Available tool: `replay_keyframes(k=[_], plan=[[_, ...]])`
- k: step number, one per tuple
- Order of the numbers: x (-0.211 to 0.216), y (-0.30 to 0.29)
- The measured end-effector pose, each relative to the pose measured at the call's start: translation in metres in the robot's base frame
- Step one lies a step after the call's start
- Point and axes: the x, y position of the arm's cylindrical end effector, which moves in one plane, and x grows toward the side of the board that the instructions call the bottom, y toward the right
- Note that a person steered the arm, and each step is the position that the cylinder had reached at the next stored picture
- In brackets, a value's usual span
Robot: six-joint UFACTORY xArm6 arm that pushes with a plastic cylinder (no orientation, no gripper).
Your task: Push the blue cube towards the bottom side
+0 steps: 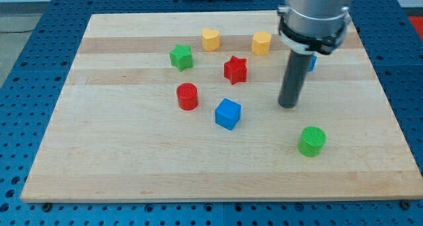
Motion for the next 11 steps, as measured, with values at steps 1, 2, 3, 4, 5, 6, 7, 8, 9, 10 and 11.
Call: replay_keyframes(k=[1,2,3,4,5,6,7,8,9,10,11], plan=[[0.0,-0.05],[0.0,-0.093],[0.011,-0.096],[0.03,-0.096],[0.04,-0.096],[0.04,-0.106],[0.048,-0.107],[0.048,-0.112],[0.049,-0.134],[0.053,-0.149],[0.068,-0.149]])
